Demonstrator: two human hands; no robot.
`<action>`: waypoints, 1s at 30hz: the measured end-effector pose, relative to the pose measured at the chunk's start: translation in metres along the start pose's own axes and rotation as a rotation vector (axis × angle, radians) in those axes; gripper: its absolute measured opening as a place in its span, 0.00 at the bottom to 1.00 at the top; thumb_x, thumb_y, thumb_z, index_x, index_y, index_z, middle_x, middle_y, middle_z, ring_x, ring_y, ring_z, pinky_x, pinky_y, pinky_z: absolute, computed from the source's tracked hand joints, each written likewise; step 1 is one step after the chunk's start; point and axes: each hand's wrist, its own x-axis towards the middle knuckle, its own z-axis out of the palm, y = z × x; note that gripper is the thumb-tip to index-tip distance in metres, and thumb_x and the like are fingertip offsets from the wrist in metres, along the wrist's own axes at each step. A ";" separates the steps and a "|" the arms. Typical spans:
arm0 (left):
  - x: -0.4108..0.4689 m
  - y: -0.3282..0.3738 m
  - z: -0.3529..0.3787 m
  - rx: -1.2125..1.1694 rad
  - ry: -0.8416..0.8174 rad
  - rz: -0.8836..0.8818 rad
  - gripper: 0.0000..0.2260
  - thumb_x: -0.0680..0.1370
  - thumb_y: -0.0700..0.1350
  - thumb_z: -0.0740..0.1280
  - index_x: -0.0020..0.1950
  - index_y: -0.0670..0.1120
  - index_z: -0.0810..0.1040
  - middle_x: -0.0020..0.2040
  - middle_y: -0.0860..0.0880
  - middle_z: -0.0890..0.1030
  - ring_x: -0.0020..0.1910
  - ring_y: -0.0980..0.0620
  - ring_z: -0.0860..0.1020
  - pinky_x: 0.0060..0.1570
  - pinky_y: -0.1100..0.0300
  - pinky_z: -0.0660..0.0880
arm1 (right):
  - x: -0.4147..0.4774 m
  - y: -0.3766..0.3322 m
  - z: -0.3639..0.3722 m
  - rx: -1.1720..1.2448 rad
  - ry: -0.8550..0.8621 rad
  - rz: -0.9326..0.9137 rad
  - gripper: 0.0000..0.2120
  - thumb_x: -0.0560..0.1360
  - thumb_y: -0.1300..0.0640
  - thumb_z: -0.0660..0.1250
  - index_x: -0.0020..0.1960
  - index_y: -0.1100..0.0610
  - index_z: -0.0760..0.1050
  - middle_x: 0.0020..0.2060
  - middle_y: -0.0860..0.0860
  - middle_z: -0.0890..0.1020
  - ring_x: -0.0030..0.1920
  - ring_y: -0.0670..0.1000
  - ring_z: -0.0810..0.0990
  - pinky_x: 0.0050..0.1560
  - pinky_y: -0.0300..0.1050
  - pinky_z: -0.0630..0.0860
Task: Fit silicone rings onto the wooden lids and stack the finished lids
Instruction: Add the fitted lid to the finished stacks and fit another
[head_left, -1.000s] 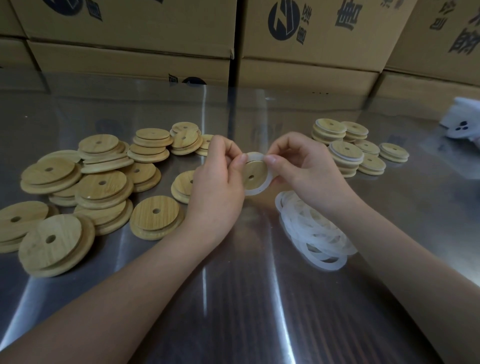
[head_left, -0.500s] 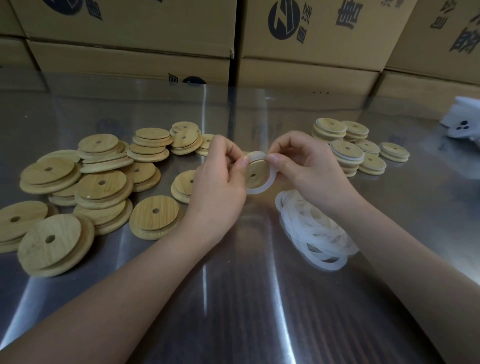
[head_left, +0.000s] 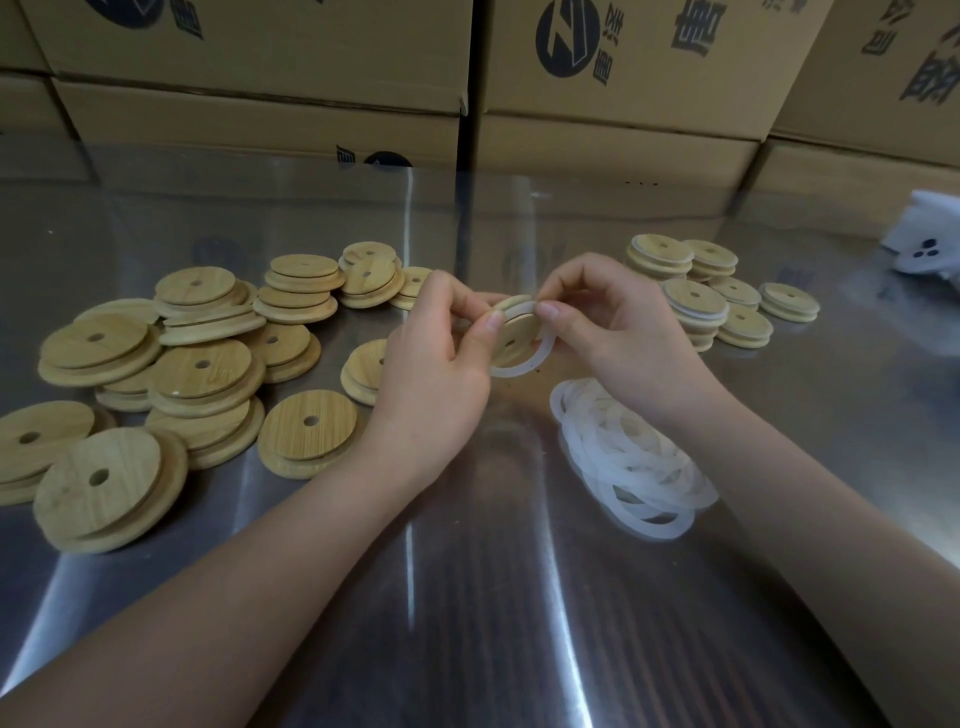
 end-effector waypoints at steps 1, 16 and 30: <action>0.000 0.000 0.000 -0.001 0.002 -0.005 0.09 0.80 0.39 0.65 0.43 0.51 0.71 0.47 0.61 0.80 0.47 0.59 0.80 0.50 0.49 0.79 | 0.000 0.000 0.000 0.005 0.000 0.002 0.09 0.77 0.64 0.67 0.43 0.52 0.75 0.42 0.53 0.81 0.45 0.55 0.82 0.51 0.58 0.79; 0.000 0.000 -0.001 0.020 0.023 0.036 0.07 0.79 0.40 0.66 0.43 0.46 0.70 0.42 0.47 0.80 0.43 0.44 0.80 0.44 0.41 0.77 | -0.001 0.000 0.000 -0.001 0.007 0.026 0.07 0.77 0.63 0.68 0.43 0.52 0.77 0.40 0.51 0.82 0.45 0.55 0.82 0.51 0.59 0.80; -0.002 -0.002 -0.003 0.062 -0.052 0.150 0.17 0.76 0.36 0.70 0.62 0.50 0.80 0.52 0.58 0.82 0.55 0.60 0.79 0.57 0.61 0.76 | -0.001 -0.006 -0.004 -0.031 -0.027 0.034 0.07 0.77 0.62 0.69 0.43 0.52 0.78 0.38 0.48 0.81 0.42 0.49 0.81 0.46 0.45 0.79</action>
